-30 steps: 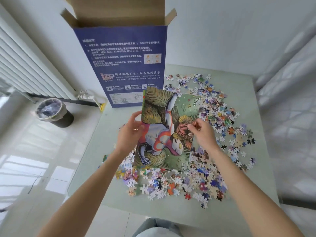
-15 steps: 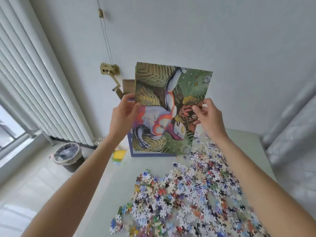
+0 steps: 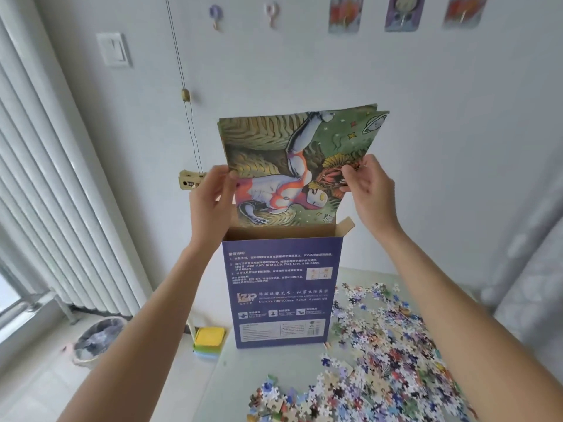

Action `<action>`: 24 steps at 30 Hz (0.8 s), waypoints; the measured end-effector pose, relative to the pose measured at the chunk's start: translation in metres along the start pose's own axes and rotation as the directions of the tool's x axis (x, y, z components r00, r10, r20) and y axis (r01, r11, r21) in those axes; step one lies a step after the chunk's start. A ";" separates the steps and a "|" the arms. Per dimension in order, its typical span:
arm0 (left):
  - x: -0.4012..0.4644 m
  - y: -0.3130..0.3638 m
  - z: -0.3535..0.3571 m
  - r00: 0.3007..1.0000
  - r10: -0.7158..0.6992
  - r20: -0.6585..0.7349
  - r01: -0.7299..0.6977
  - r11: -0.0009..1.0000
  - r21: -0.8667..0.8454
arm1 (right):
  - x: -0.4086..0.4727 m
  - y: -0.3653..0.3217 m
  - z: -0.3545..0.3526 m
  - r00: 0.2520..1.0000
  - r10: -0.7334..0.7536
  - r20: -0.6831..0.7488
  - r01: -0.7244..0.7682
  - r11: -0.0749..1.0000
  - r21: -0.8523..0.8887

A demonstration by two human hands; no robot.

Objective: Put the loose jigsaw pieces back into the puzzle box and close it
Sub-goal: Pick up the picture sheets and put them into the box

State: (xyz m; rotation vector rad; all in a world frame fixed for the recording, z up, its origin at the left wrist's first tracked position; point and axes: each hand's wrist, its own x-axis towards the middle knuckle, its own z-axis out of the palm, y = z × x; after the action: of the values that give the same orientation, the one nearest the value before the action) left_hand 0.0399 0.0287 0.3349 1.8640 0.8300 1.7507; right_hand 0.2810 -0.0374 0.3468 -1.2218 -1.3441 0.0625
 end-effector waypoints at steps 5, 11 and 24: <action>-0.010 -0.034 0.002 0.989 -0.139 0.053 0.137 0.990 0.043 | -0.008 0.031 0.015 0.988 0.122 0.093 -0.118 0.992 -0.044; -0.016 -0.070 0.000 0.964 -0.257 0.064 0.184 0.825 0.535 | -0.018 0.055 0.035 0.953 0.236 0.189 -0.173 0.938 -0.300; -0.019 -0.099 -0.002 0.979 -0.168 0.115 0.037 0.705 0.708 | -0.022 0.092 0.053 0.902 0.249 0.352 -0.093 0.909 -0.406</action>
State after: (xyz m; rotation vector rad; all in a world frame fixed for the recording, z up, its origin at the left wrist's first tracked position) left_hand 0.0254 0.0869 0.2536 2.3216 1.6723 1.2435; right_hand 0.2881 0.0217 0.2560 -1.7296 -1.6449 0.1940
